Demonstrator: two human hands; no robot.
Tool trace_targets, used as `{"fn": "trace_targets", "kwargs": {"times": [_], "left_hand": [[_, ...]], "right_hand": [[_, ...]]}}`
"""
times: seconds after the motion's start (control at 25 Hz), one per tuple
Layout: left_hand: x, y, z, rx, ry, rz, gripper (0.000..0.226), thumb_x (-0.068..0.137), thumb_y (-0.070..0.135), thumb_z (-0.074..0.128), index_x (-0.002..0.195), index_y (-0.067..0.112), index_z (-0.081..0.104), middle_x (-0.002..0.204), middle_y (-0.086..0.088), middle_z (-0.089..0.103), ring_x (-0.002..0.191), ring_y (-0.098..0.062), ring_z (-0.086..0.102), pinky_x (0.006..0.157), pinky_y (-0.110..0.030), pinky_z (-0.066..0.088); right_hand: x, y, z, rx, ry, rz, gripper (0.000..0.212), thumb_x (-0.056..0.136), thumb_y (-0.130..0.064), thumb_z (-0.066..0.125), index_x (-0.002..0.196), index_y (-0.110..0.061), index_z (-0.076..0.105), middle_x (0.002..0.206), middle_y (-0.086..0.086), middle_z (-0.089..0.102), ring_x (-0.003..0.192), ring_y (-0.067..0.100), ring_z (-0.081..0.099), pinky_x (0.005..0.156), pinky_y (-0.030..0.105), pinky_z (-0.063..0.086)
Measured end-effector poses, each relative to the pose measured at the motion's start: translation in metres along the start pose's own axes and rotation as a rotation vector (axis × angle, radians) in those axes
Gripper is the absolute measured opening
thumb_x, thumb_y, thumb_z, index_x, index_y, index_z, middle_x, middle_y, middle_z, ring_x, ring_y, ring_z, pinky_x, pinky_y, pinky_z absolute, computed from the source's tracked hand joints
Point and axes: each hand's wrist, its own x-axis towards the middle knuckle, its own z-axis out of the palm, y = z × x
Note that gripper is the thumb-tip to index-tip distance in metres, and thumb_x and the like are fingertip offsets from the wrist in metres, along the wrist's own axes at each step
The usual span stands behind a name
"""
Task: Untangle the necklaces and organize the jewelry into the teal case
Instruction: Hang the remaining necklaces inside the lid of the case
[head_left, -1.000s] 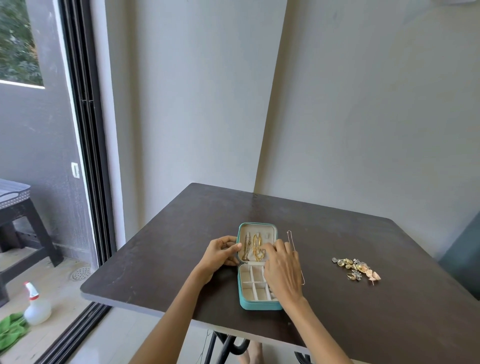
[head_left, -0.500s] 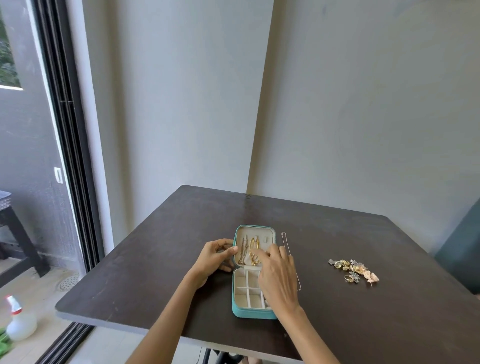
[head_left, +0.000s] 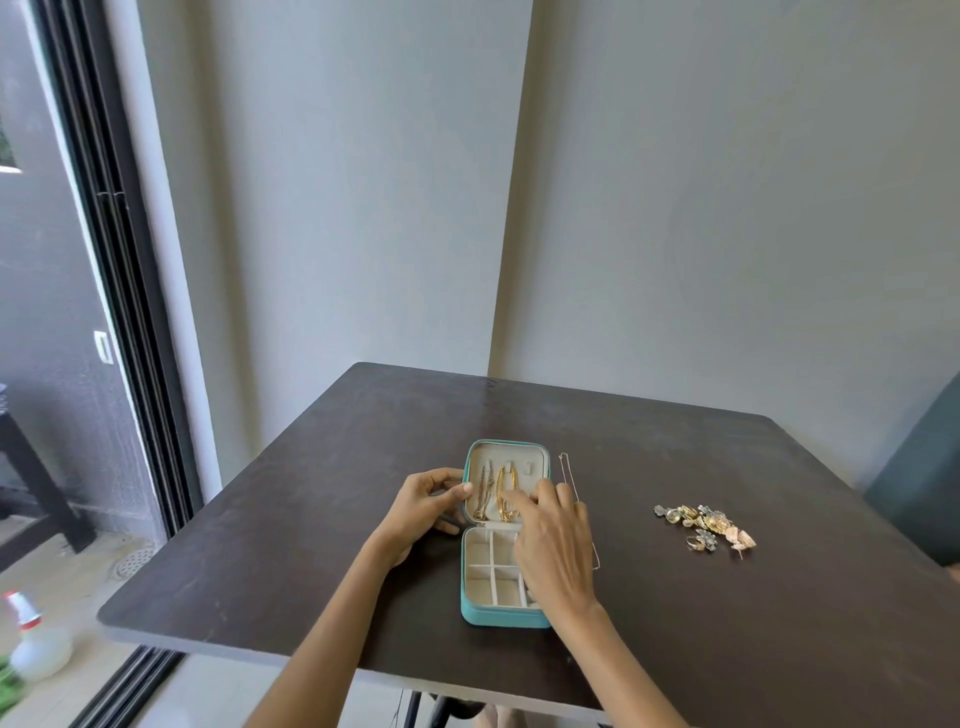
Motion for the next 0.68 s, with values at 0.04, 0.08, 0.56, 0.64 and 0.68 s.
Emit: {"fn": "trace_targets", "kwargs": {"times": [0.04, 0.08, 0.56, 0.64, 0.68], "left_hand": [[-0.0001, -0.0005, 0.0, 0.0, 0.001, 0.001, 0.017, 0.089, 0.026, 0.061, 0.104, 0.022, 0.067, 0.092, -0.003, 0.073, 0.071, -0.015, 0.069, 0.06, -0.025, 0.057], [-0.0004, -0.0007, 0.0, -0.001, 0.001, 0.002, 0.017, 0.089, 0.026, 0.061, 0.104, 0.023, 0.068, 0.092, -0.003, 0.073, 0.072, -0.015, 0.069, 0.06, -0.025, 0.057], [-0.0048, 0.0043, 0.0025, 0.001, 0.02, 0.009, 0.014, 0.089, 0.025, 0.061, 0.102, 0.023, 0.067, 0.089, -0.001, 0.072, 0.071, -0.012, 0.069, 0.06, -0.024, 0.057], [-0.0047, 0.0049, 0.003, -0.002, 0.024, 0.011, 0.014, 0.089, 0.025, 0.062, 0.102, 0.022, 0.067, 0.089, -0.001, 0.072, 0.07, -0.012, 0.069, 0.059, -0.024, 0.057], [-0.0049, 0.0047, 0.0031, -0.001, 0.025, 0.011, 0.015, 0.089, 0.025, 0.062, 0.102, 0.022, 0.067, 0.089, -0.002, 0.072, 0.07, -0.012, 0.069, 0.059, -0.024, 0.057]], "right_hand": [[-0.0001, -0.0001, 0.0004, -0.001, -0.013, -0.002, 0.038, 0.068, 0.004, 0.068, 0.095, -0.022, 0.073, 0.079, 0.001, 0.06, 0.071, 0.02, 0.054, 0.059, 0.033, 0.046], [-0.0004, -0.0001, 0.0006, 0.005, -0.023, 0.001, 0.036, 0.07, 0.004, 0.066, 0.095, -0.021, 0.072, 0.081, 0.001, 0.061, 0.073, 0.021, 0.054, 0.06, 0.033, 0.046], [-0.0006, 0.002, -0.0016, 0.003, -0.112, 0.032, 0.031, 0.086, -0.005, 0.053, 0.102, -0.025, 0.07, 0.093, 0.001, 0.059, 0.087, 0.021, 0.049, 0.073, 0.032, 0.04], [-0.0006, 0.0029, -0.0022, 0.02, -0.074, 0.049, 0.026, 0.083, -0.005, 0.058, 0.096, -0.023, 0.071, 0.09, 0.001, 0.059, 0.084, 0.02, 0.05, 0.07, 0.032, 0.041], [-0.0008, 0.0032, -0.0016, 0.015, -0.077, 0.046, 0.026, 0.083, -0.004, 0.058, 0.095, -0.023, 0.071, 0.089, 0.001, 0.059, 0.083, 0.02, 0.05, 0.07, 0.032, 0.041]]}}
